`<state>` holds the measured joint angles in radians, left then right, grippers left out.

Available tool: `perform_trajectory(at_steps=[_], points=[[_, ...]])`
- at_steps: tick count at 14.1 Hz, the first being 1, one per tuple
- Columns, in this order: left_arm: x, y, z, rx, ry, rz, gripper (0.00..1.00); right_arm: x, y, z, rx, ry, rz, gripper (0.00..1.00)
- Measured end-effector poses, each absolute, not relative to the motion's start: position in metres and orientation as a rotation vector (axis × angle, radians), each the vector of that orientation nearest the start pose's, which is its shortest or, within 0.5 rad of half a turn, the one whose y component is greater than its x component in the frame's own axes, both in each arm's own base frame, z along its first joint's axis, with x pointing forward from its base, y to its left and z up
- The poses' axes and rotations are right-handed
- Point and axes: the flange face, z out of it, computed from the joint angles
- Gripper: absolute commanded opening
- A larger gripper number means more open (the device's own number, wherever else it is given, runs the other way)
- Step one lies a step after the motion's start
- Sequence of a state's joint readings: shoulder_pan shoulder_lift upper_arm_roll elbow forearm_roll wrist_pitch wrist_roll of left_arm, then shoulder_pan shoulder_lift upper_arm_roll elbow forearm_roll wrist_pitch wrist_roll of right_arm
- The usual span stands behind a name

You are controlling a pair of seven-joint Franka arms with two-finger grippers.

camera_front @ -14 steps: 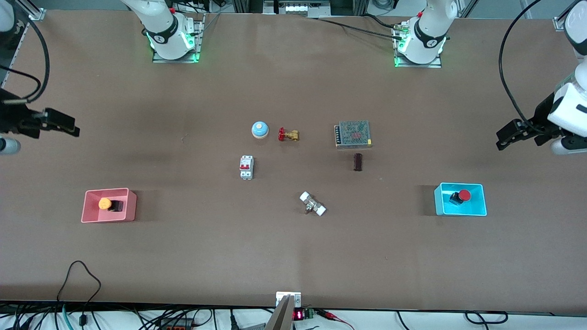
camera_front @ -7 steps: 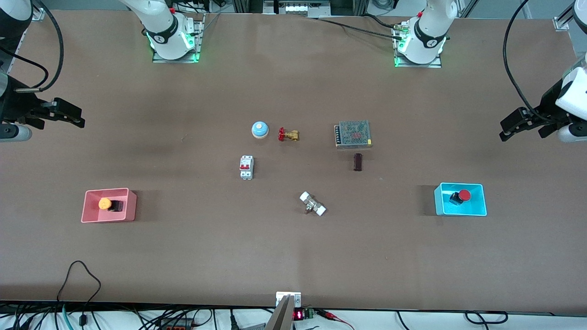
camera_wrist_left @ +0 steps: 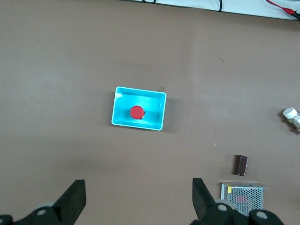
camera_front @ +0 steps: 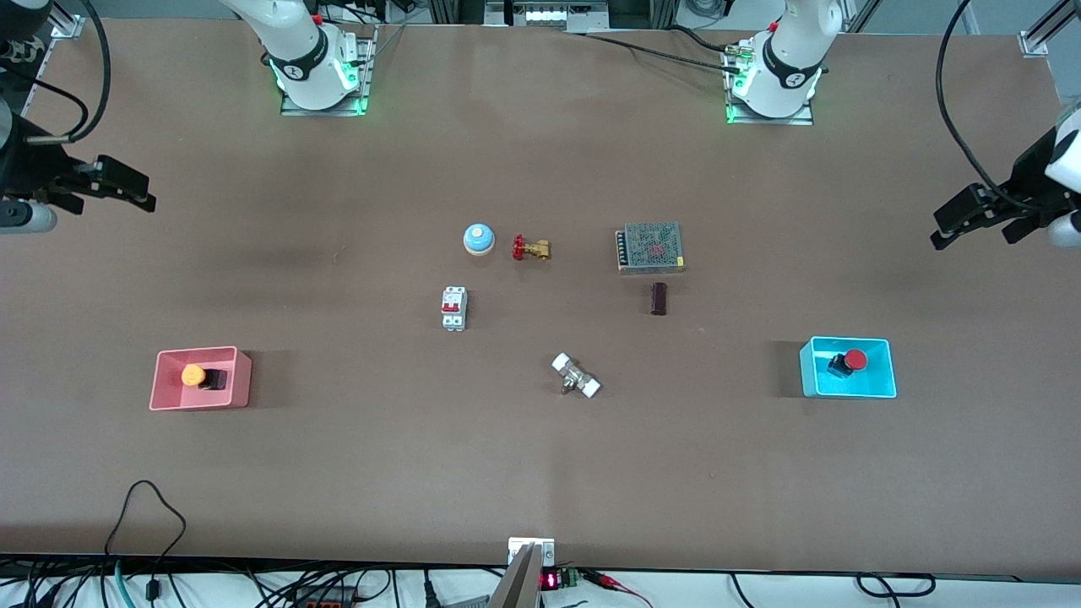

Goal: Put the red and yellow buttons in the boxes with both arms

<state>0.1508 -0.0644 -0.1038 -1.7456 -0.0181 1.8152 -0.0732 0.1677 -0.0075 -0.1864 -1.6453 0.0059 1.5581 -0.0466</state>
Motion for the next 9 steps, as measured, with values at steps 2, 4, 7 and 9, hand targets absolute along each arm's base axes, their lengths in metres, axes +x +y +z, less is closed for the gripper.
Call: perform_trajectory(at_steps=[2,4,7,9], points=[[0.5520,0.0267,0.6014,-3.140,-0.203,-0.215,1.00,0.5419,-0.0110,0.5932,-3.126,-0.038,0.128,1.00],[0.5514,0.0276,0.6022,-3.140,-0.206,-0.217,1.00,0.5393,-0.0118,0.5945,-3.125,-0.036,0.131,1.00],[0.5503,0.0272,0.6037,-3.140,-0.205,-0.218,1.00,0.5374,-0.0128,0.5975,-3.125,-0.035,0.125,1.00],[0.5497,0.0266,0.6041,-3.140,-0.203,-0.215,1.00,0.5369,-0.0130,0.5979,-3.124,-0.034,0.127,1.00]])
